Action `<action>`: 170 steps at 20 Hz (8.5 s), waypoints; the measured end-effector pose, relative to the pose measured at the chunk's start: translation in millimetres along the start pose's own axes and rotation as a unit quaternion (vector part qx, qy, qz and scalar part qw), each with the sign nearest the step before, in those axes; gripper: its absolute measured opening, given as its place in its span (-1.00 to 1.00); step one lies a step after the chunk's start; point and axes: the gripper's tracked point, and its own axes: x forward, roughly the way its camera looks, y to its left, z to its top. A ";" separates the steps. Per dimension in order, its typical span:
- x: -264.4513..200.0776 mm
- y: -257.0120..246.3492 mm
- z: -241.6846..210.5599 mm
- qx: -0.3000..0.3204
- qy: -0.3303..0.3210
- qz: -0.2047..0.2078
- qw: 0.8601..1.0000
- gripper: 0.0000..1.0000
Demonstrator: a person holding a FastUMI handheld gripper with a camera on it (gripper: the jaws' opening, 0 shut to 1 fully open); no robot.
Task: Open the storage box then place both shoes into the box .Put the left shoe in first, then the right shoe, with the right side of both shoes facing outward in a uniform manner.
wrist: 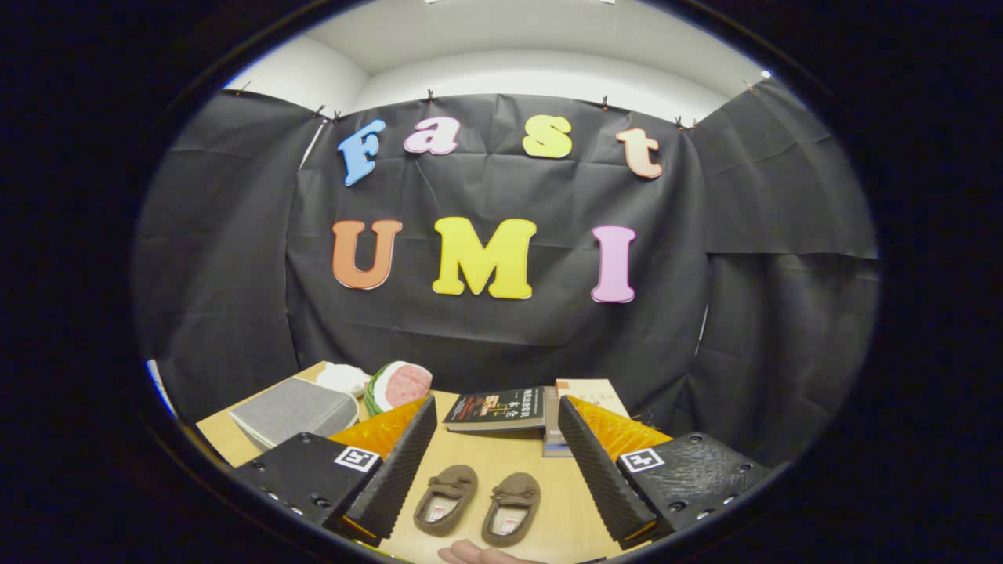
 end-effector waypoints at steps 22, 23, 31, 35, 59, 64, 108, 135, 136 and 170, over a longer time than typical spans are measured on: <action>129.8 221.0 -148.5 0.158 0.256 0.194 0.934 0.92; 133.0 228.3 -158.9 0.169 0.273 0.199 0.926 0.92; 161.5 276.3 -208.3 0.317 0.367 0.279 0.829 0.92; 161.3 286.4 -201.0 0.424 0.384 0.340 0.747 0.91; 151.9 290.2 -186.2 0.414 0.408 0.353 0.733 -0.62; 152.9 290.5 -175.8 0.395 0.411 0.352 0.743 -0.95; 102.5 557.3 24.7 0.237 0.347 0.383 0.823 0.61; 137.9 85.2 -205.2 0.149 0.425 0.085 0.889 0.92; 137.3 80.4 -216.3 0.154 0.432 0.082 0.885 0.93; 100.5 73.4 -323.0 0.149 0.603 0.004 0.783 -0.99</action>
